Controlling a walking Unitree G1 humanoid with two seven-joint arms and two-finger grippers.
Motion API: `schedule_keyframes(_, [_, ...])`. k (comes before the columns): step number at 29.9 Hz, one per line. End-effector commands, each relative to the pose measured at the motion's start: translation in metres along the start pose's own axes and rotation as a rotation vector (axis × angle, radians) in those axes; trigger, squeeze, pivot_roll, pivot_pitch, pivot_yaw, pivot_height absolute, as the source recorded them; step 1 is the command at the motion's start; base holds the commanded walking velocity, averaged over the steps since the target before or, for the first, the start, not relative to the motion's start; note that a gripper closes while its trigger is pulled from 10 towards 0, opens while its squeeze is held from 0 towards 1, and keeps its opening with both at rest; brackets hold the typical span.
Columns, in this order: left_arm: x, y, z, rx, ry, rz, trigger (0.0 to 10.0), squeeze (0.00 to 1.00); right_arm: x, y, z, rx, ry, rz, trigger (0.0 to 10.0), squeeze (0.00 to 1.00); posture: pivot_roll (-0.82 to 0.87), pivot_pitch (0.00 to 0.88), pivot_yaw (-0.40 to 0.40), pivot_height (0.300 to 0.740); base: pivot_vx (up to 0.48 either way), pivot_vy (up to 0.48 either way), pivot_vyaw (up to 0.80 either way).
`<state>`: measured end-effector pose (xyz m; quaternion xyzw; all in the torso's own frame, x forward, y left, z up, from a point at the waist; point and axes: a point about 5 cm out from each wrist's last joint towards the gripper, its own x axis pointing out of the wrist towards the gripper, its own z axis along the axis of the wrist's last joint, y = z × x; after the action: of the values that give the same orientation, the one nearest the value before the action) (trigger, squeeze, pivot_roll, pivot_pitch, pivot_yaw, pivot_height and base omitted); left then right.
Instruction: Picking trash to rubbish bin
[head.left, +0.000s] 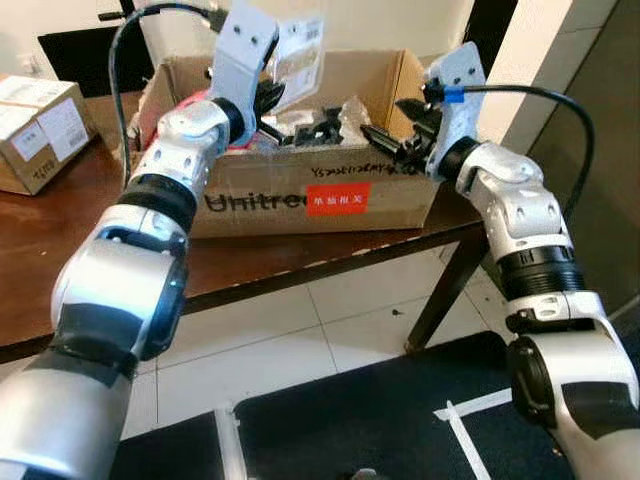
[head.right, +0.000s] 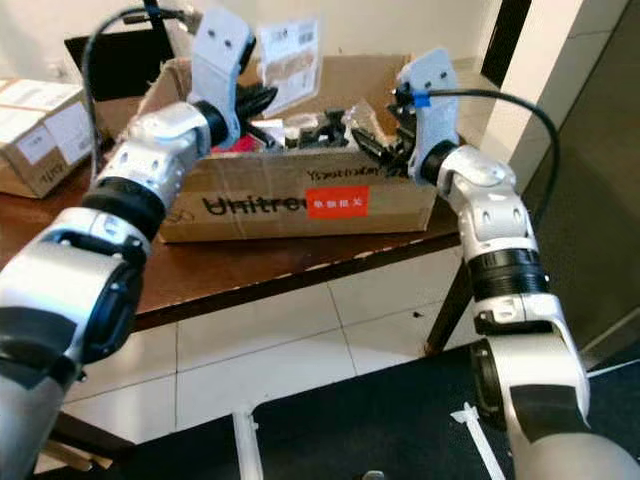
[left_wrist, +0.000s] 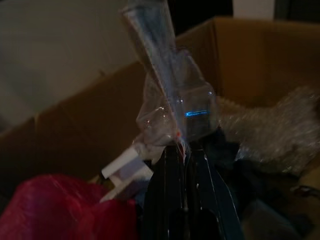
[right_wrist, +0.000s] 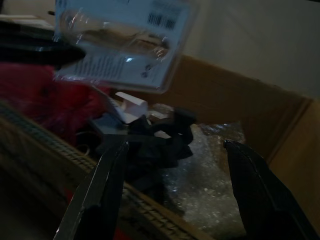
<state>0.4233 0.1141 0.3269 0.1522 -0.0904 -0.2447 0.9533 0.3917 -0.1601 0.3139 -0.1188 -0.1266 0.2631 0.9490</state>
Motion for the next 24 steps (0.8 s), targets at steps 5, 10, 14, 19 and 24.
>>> schedule_keyframes(5, [0.003, -0.001, 0.003, -0.023, 0.042, 0.013, 10.0, 0.0, 0.006, 0.006, 0.005, 0.007, 0.041, 0.042, 10.0, 0.0, -0.08, 0.18, 0.068, 0.74, 0.0, 0.0, 0.0])
schedule_keyframes(10, [0.004, -0.002, 0.004, -0.087, 0.055, 0.008, 10.0, 0.29, 0.01, 0.013, 0.007, -0.038, 0.11, 0.123, 10.0, 0.0, -0.08, 0.188, 0.062, 0.74, 0.0, 0.0, 0.0])
schedule_keyframes(14, [0.005, -0.001, 0.009, -0.132, 0.043, 0.003, 10.0, 1.0, 0.014, 0.018, 0.012, -0.05, 0.116, 0.16, 10.0, 0.0, -0.07, 0.189, 0.053, 0.74, 0.0, 0.0, 0.0])
schedule_keyframes(19, [0.005, 0.0, 0.011, -0.123, 0.04, -0.007, 10.0, 1.0, 0.015, 0.023, 0.014, -0.037, 0.114, 0.186, 10.0, 0.0, -0.07, 0.187, 0.046, 0.74, 0.0, 0.0, 0.0])
schedule_keyframes(24, [0.004, 0.001, 0.011, -0.125, 0.037, -0.003, 10.0, 1.0, 0.015, 0.025, 0.013, -0.046, 0.128, 0.201, 10.0, 0.0, -0.07, 0.185, 0.042, 0.74, 0.0, 0.0, 0.0])
